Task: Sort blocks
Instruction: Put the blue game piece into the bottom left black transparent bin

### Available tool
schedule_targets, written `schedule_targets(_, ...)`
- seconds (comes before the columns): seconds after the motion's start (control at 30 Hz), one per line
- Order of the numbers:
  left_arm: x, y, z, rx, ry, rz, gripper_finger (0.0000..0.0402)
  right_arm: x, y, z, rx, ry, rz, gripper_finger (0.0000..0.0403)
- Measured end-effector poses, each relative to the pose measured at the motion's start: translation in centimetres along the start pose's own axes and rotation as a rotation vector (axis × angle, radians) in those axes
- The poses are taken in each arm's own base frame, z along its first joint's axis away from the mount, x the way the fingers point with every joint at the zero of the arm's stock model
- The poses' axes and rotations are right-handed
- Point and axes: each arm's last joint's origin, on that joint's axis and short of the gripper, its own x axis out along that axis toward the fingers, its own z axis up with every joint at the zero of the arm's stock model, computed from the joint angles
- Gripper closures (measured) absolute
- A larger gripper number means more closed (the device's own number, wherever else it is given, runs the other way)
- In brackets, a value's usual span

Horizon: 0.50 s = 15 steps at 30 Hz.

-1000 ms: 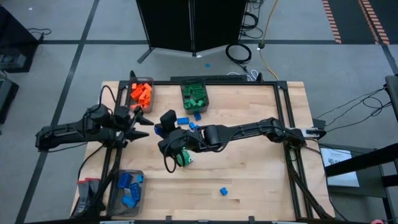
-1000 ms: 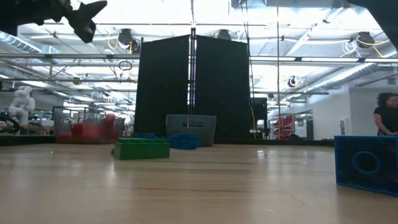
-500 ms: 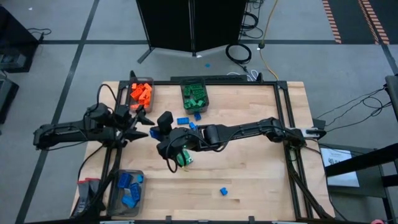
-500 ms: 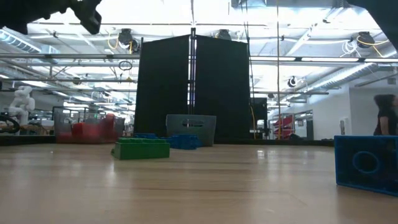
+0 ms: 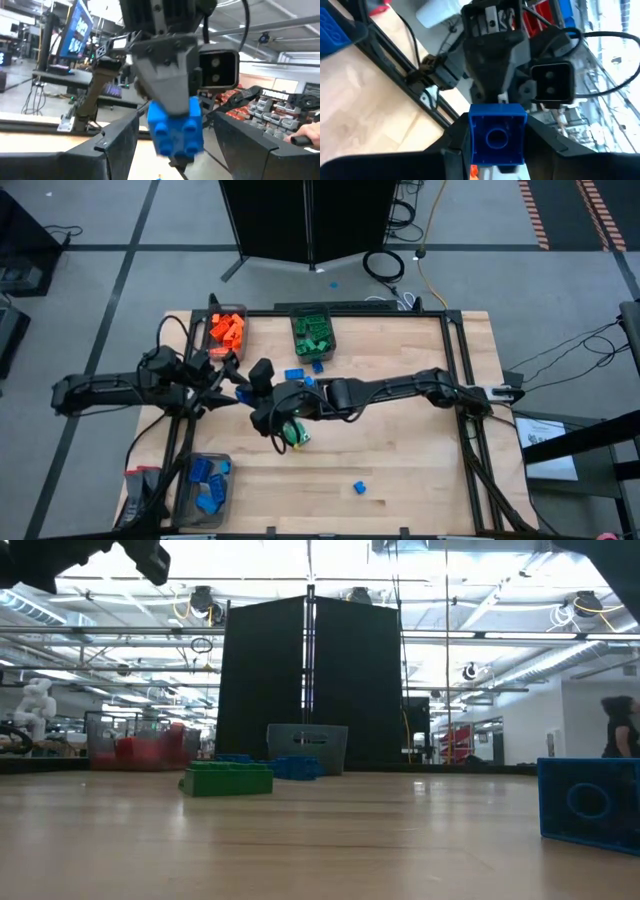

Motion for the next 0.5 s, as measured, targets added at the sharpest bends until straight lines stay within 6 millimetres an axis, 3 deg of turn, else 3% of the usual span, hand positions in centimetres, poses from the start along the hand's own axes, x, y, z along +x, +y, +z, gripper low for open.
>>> schedule_targets(0.33,0.70,0.39,-0.18,0.004,0.002,-0.016,0.0150,0.12,-0.08,-0.18,0.008,-0.013,0.013,0.0292)
schedule_targets(0.5,0.87,0.53,-0.35,0.034,0.015,-0.018,0.0178,0.11,-0.06,-0.17,0.002,-0.012,0.014,0.0292)
